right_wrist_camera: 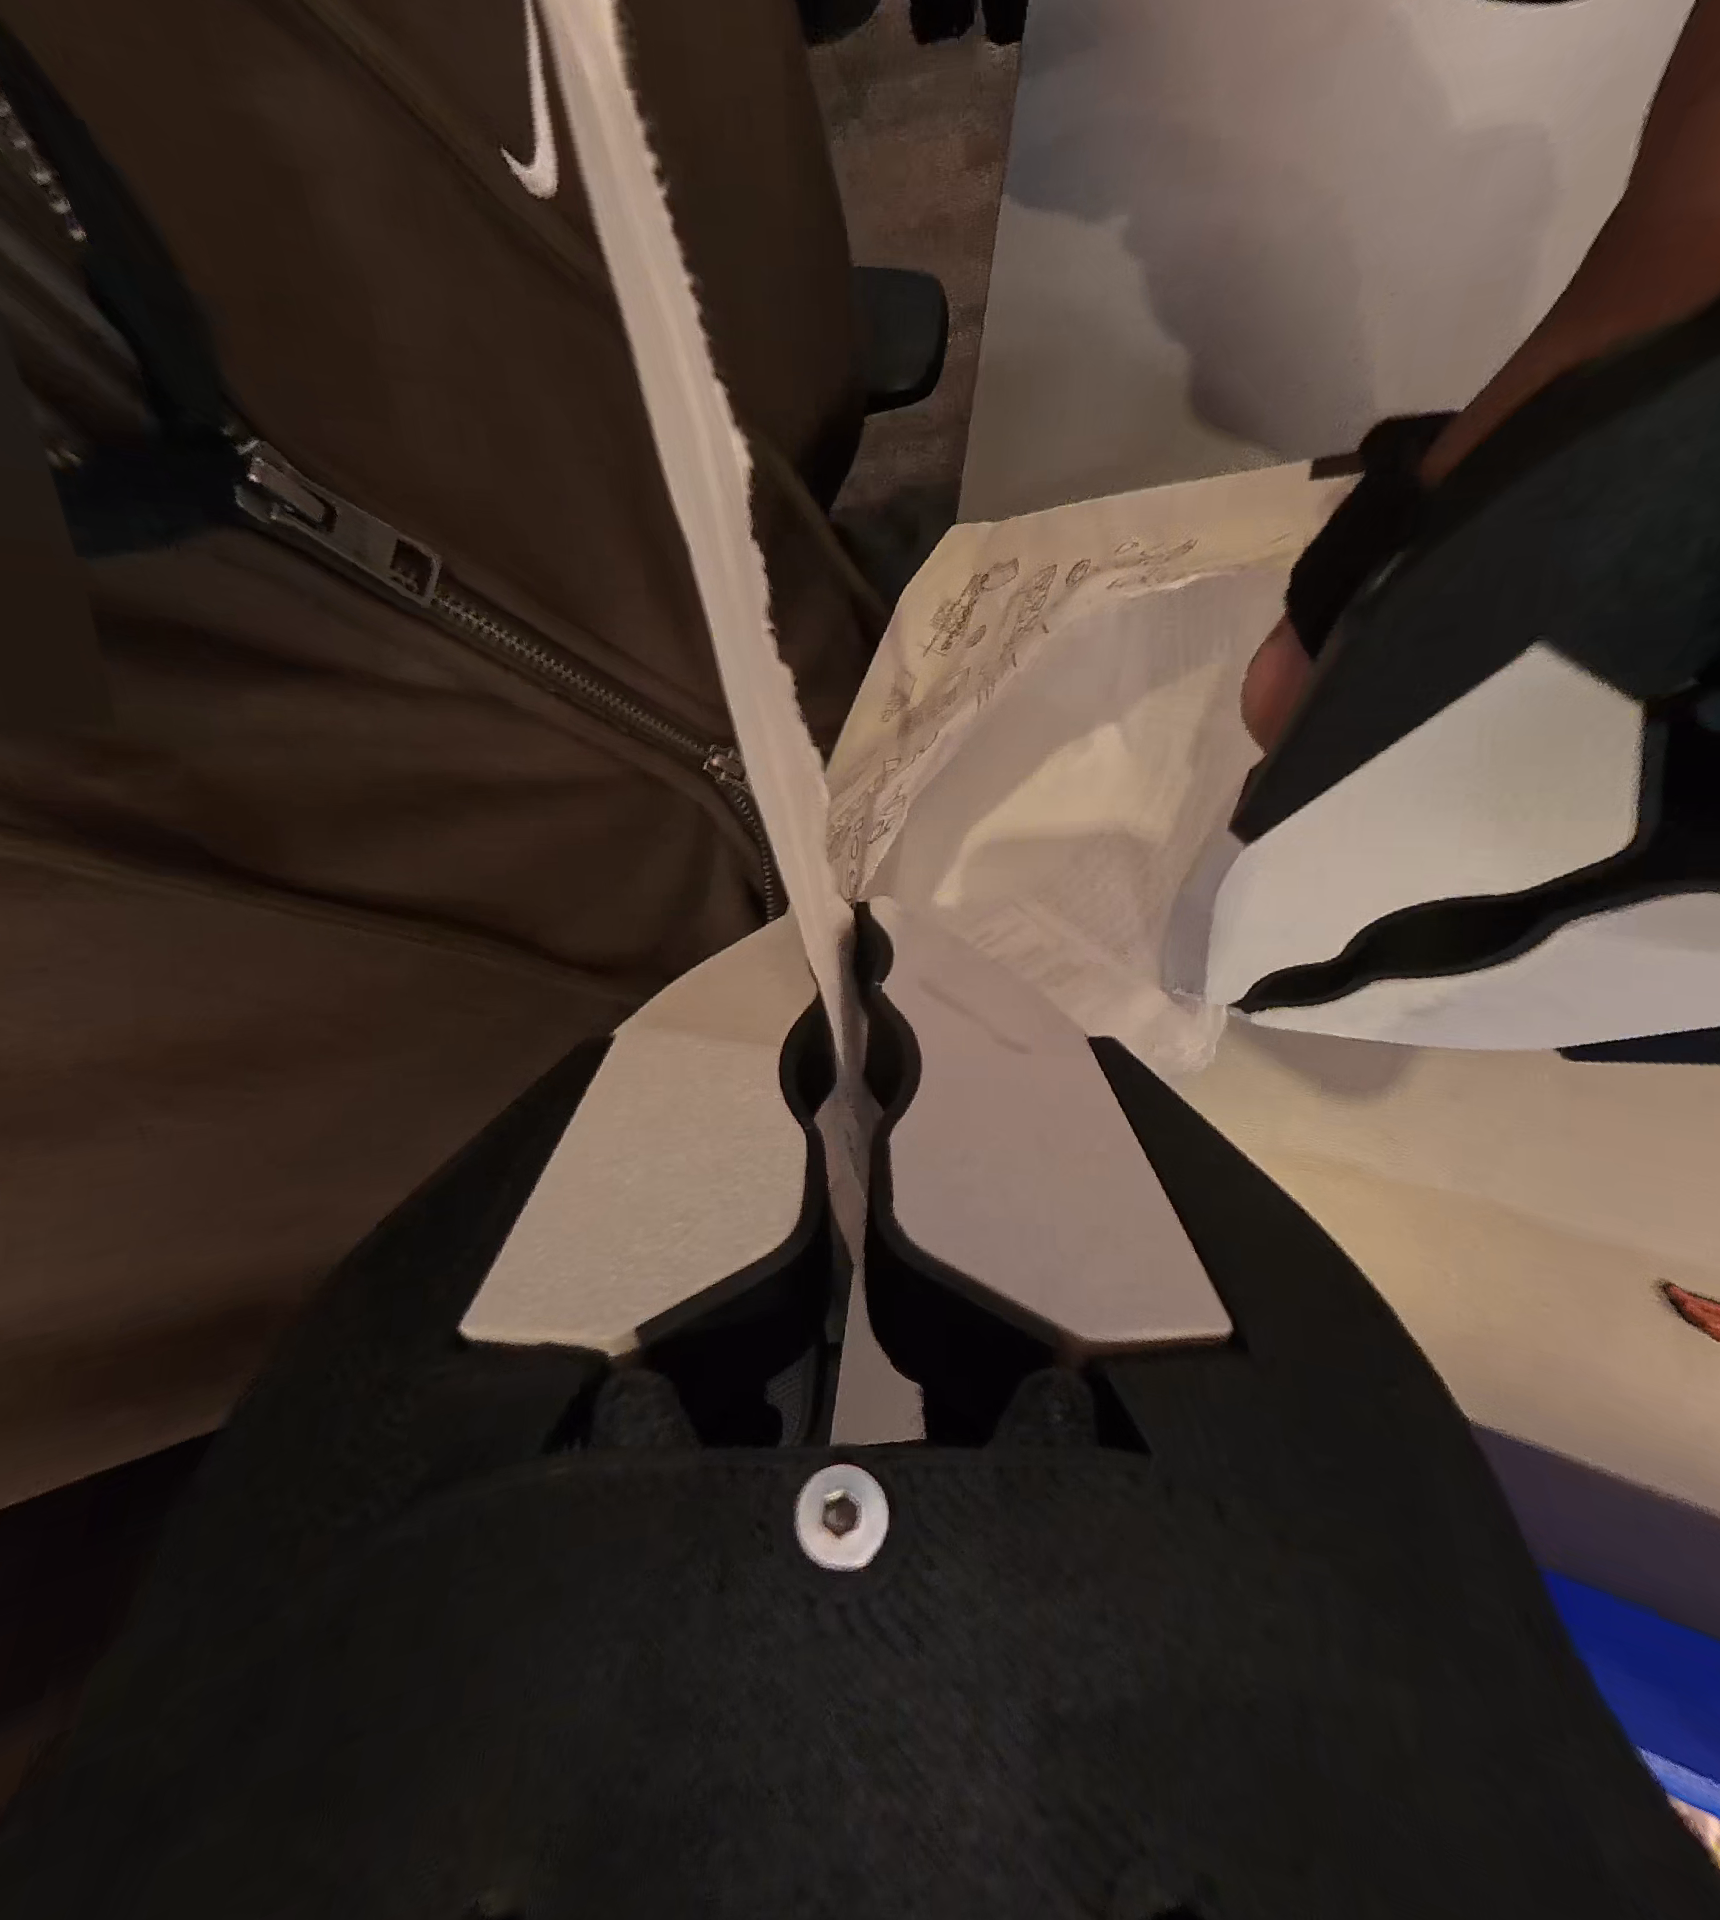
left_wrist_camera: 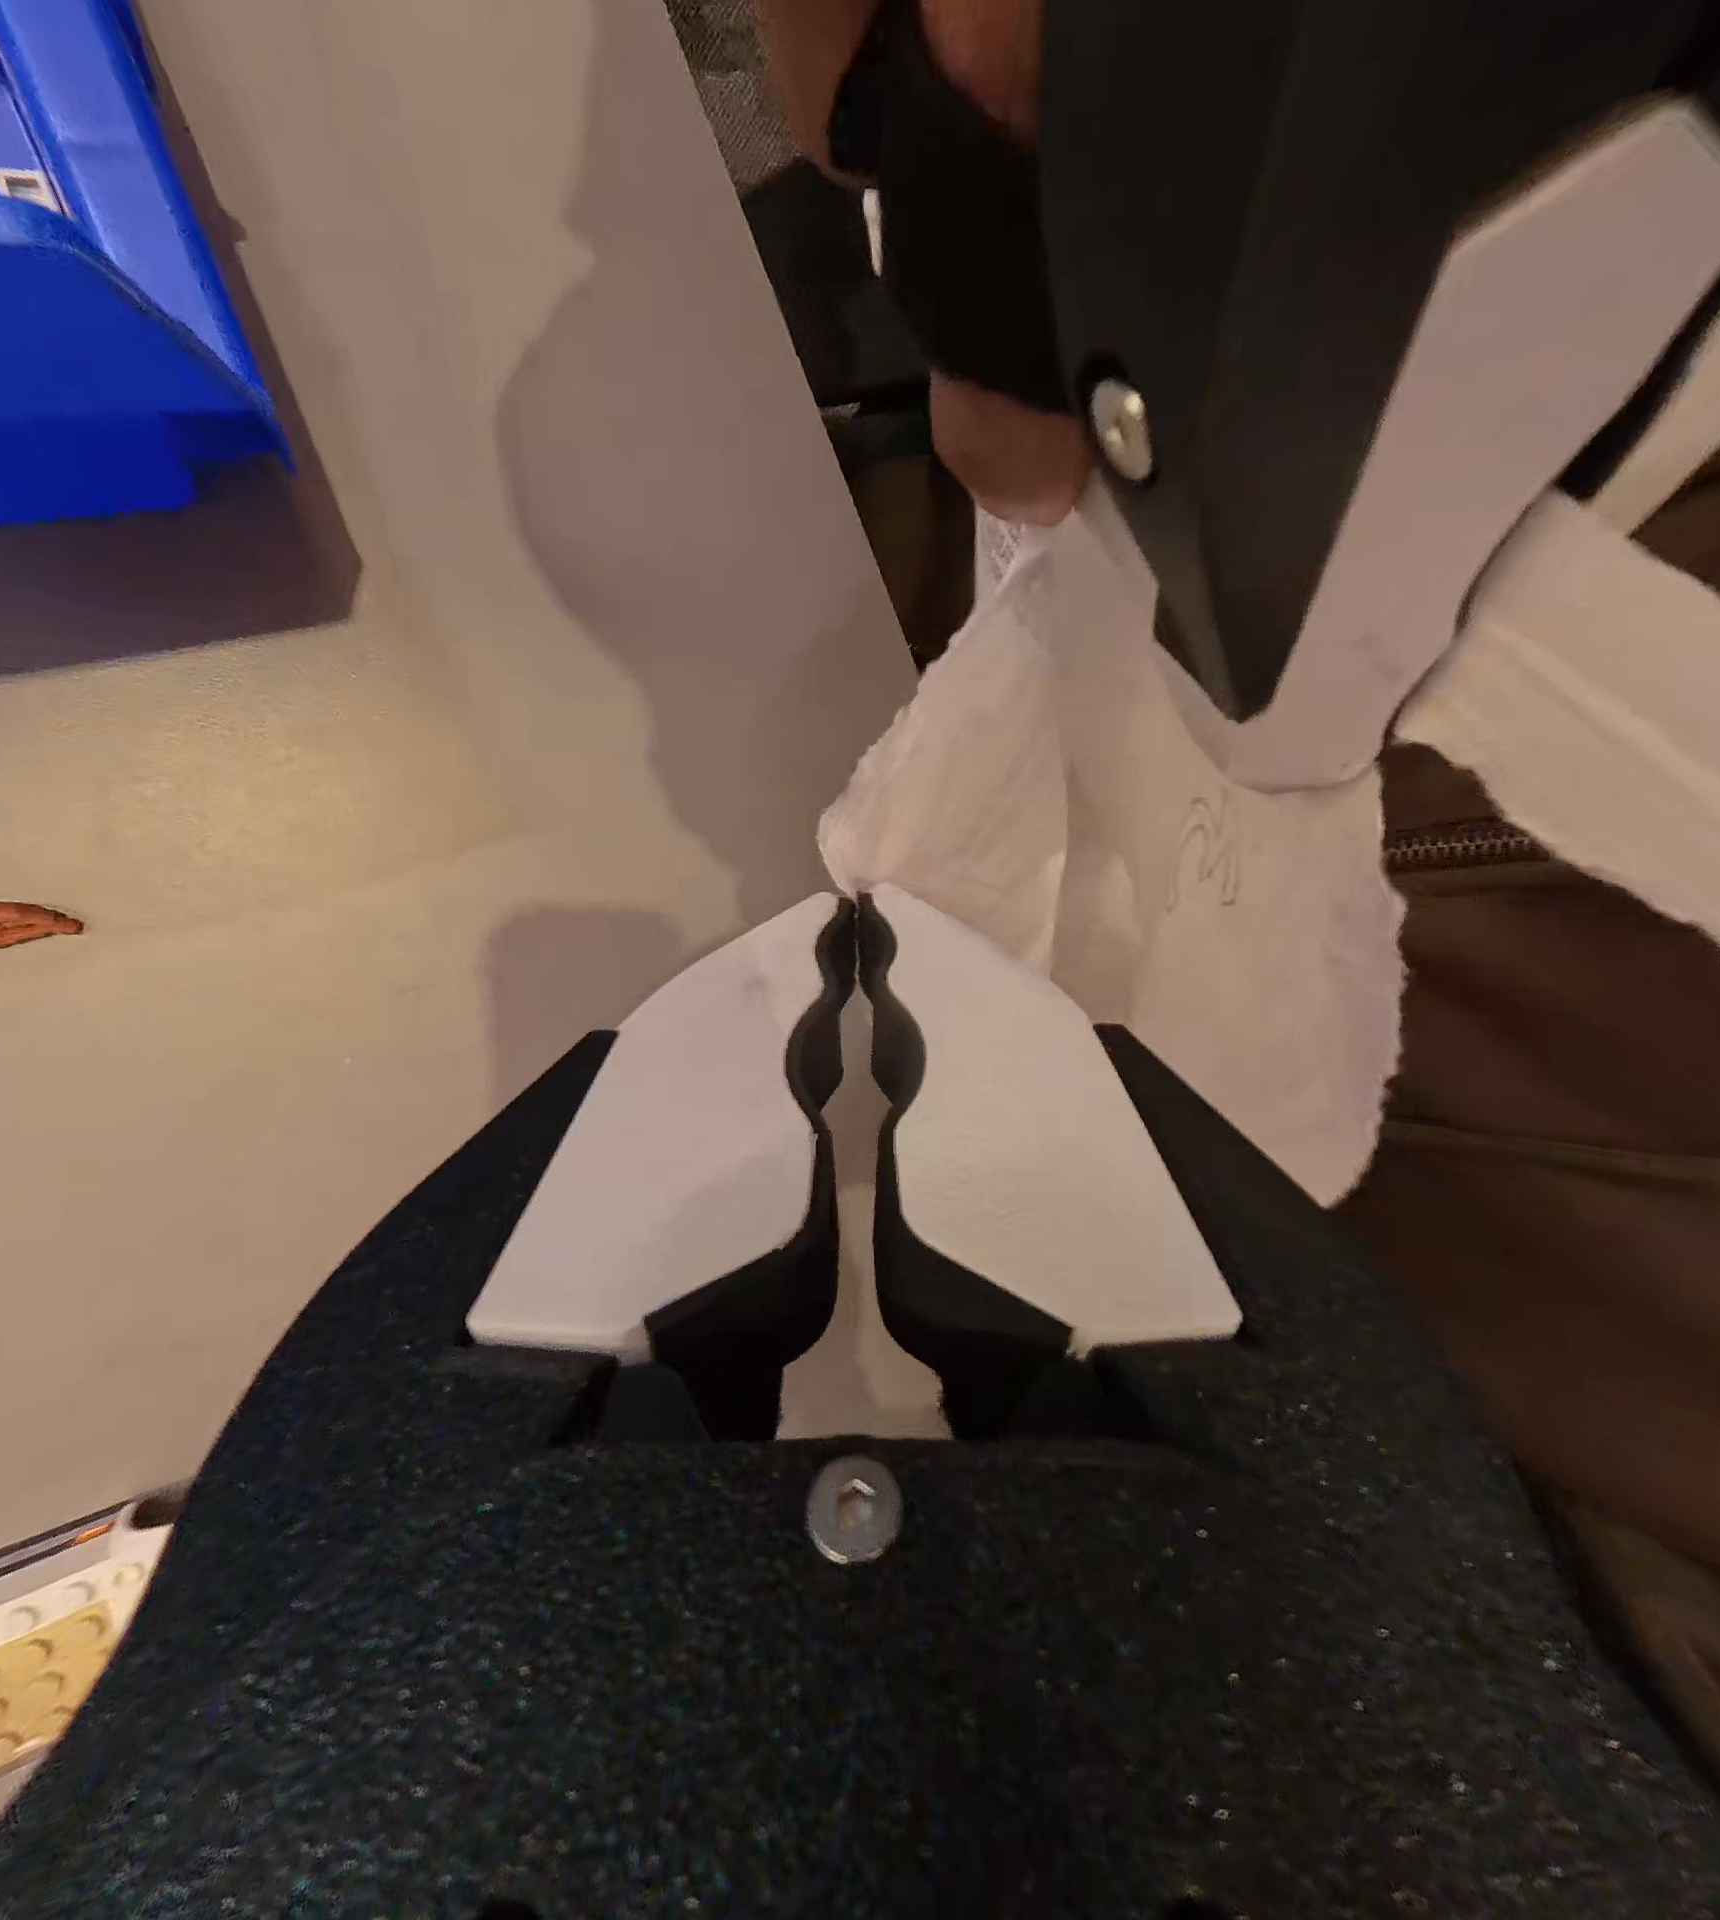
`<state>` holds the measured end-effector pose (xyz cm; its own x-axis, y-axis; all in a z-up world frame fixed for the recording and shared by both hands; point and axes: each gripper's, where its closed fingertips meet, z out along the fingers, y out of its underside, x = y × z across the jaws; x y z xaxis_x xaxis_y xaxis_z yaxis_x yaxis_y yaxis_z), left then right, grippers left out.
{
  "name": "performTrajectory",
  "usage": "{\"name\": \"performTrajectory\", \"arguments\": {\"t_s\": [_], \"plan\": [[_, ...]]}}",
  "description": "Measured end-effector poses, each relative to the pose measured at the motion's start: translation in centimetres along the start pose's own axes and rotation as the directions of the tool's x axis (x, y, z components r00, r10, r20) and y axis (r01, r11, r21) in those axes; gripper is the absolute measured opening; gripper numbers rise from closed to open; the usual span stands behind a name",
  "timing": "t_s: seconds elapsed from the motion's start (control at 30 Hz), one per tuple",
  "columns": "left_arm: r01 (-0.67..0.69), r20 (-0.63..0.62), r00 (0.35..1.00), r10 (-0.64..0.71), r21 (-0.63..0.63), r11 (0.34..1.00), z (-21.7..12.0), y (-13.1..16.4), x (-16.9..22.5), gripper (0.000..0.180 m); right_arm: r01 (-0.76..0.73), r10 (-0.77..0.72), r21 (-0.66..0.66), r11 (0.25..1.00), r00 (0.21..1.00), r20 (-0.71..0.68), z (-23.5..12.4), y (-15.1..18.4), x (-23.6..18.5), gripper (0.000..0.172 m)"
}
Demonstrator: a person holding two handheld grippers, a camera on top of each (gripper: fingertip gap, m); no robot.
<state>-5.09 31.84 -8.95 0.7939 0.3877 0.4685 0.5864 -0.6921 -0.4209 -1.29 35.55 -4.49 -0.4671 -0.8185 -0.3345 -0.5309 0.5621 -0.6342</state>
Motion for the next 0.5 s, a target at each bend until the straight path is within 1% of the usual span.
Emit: {"name": "performTrajectory", "arguments": {"t_s": [0.17, 0.3, 0.37, 0.43, 0.5], "plan": [[-0.013, 0.029, 0.999, 0.013, -0.016, 1.0, -0.1, -0.1, -0.3, 0.0, 0.024, -0.022, 0.034, 0.999, 0.998, -0.063, -0.9, -0.8, 0.7, 0.0], [-0.008, 0.053, 0.999, 0.01, -0.02, 1.0, -0.3, 0.1, -0.6, 0.0, 0.0, 0.004, 0.053, 0.999, 0.998, -0.067, -1.0, -0.7, 1.1, 0.0], [-0.005, 0.078, 0.997, 0.006, -0.022, 1.0, -0.7, 0.2, -1.0, 0.0, -0.003, 0.01, 0.073, 0.997, 0.996, -0.094, -1.4, -0.9, 1.8, 0.0], [0.001, 0.101, 0.995, 0.001, -0.021, 1.0, -1.1, 0.3, -1.2, 0.0, 0.03, -0.017, 0.092, 0.995, 0.991, -0.132, -1.8, -1.1, 2.1, 0.0], [0.007, 0.117, 0.993, -0.004, -0.019, 1.0, -1.4, 0.4, -1.4, 0.0, 0.104, -0.088, 0.076, 0.992, 0.979, -0.184, -2.0, -1.1, 2.2, 0.0]]}}
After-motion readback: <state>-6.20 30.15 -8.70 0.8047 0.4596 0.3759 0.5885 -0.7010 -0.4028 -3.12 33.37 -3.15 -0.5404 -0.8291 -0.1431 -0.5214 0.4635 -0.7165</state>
